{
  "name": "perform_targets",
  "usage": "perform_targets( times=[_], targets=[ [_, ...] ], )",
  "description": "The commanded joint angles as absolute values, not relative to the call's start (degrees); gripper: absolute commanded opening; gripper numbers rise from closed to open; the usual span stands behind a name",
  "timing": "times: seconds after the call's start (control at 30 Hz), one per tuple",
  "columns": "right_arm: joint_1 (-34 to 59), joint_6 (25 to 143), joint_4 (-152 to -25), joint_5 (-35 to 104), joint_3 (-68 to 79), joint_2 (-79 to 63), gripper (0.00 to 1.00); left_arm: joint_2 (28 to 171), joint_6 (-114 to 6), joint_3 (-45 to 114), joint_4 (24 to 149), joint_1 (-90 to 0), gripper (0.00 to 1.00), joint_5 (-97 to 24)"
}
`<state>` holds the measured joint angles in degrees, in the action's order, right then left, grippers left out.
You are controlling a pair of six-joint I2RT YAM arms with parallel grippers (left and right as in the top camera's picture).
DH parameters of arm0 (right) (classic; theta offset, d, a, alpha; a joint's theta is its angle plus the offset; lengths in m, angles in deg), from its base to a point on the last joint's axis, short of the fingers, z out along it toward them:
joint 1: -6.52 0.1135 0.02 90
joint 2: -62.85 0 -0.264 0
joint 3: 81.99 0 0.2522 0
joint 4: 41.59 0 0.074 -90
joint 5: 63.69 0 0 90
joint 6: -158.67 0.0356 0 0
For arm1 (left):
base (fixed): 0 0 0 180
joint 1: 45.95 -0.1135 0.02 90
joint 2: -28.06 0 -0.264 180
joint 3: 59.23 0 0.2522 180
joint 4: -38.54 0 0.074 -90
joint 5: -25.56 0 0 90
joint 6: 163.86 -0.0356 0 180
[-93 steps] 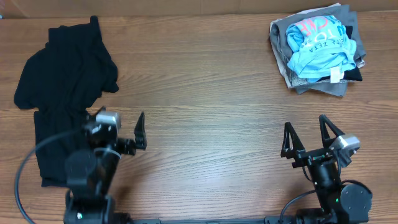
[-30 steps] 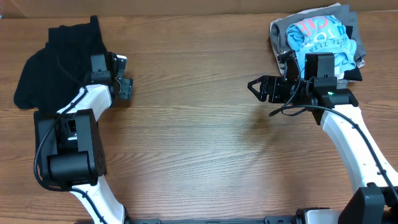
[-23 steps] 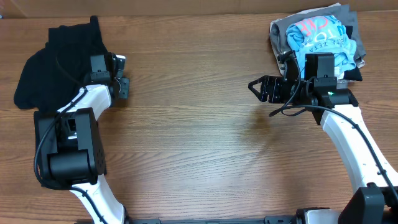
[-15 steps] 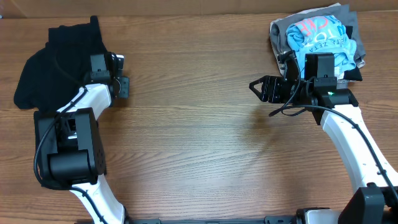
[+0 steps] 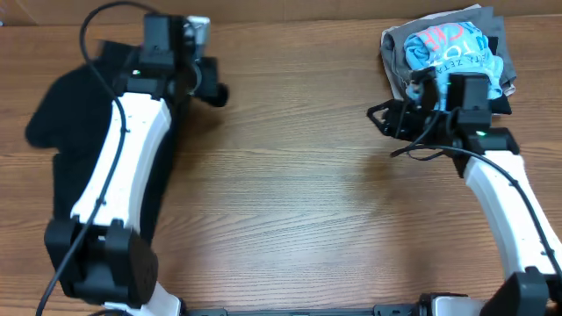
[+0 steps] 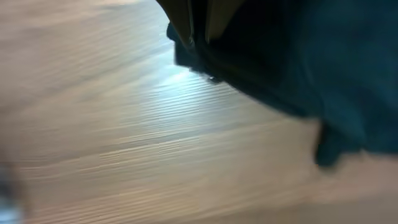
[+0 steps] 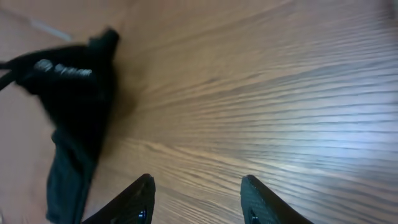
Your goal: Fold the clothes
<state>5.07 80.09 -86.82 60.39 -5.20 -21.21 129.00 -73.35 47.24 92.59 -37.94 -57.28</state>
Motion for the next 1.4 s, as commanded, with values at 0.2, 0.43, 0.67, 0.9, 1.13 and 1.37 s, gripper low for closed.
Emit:
perform_targets(
  times=[0.2, 0.43, 0.67, 0.9, 1.13, 1.37],
  targets=[
    [-4.3, 82.2, -92.2, 60.5, -3.1, -13.1, 0.48, 129.4, -71.3, 49.2, 96.7, -22.9, 0.04, -47.8],
    [-8.4, 80.4, -95.7, 60.5, -3.1, -12.9, 0.49, 134.8, -71.1, 49.2, 104.0, -11.1, 0.05, -46.7],
    [-8.4, 79.5, -95.5, 58.6, -3.0, -12.9, 0.49, 141.4, -71.1, 49.1, 105.2, -2.7, 0.13, -40.4],
    [-11.3, 79.3, -95.4, 58.4, -1.4, -12.9, 0.49, 142.7, -71.1, 49.2, 105.8, 2.1, 0.25, -37.3],
    [-13.2, 79.1, -95.3, 58.6, 1.7, -12.9, 0.49, 142.5, -72.9, 50.7, 113.6, 2.3, 1.00, -37.2],
    [-9.8, 79.1, -92.9, 58.5, 2.2, -13.4, 0.49, 141.1, -73.9, 62.6, 128.3, -6.3, 1.00, -43.4]
  ],
)
